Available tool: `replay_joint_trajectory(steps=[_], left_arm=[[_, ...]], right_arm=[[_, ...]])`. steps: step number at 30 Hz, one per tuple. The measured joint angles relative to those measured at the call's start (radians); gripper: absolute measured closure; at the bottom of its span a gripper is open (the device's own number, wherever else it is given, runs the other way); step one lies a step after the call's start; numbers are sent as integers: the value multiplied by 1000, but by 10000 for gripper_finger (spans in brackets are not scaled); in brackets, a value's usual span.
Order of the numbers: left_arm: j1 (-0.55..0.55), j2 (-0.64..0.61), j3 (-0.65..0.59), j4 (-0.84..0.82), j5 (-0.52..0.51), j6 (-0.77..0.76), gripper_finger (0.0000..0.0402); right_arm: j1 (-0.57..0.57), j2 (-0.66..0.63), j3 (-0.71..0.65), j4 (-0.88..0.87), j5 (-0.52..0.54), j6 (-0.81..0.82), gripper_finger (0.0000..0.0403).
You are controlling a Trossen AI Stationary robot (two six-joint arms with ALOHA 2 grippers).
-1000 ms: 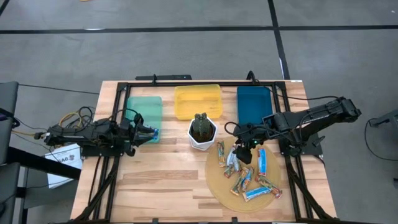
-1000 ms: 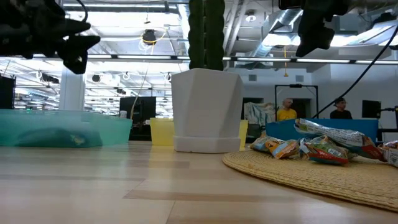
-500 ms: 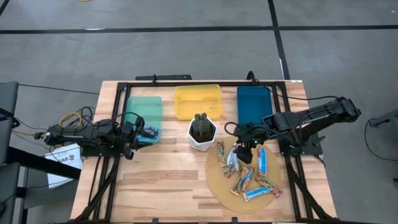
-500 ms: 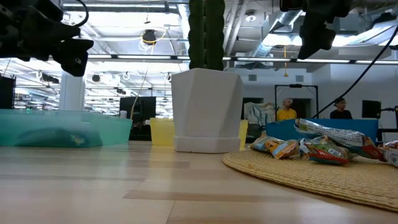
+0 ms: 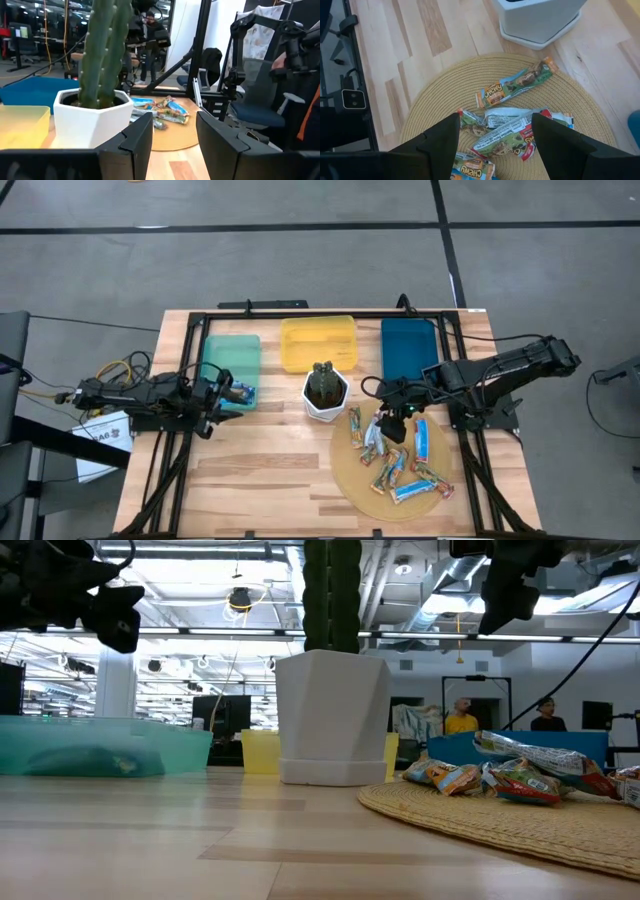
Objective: Pick and place Granola Bars by type
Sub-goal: Put the red granola bar into the yellow bin
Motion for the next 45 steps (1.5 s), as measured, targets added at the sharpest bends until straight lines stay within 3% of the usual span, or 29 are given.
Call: replay_joint_trajectory(steps=[19,27,32,38,45], left_arm=[[0,32,-1,-45,-3,-1,257],[0,32,-2,-45,-3,-4,257],[0,32,-2,-45,-3,-5,257],[0,32,-2,-45,-3,-5,257],[0,32,-2,-45,-3,-5,257]], right_arm=[[0,0,0,0,-21,8,163],[6,0,0,-7,-120,342,163],[32,0,0,-44,-231,379,163],[70,0,0,-55,-205,366,163],[157,10,0,-166,-57,425,163]])
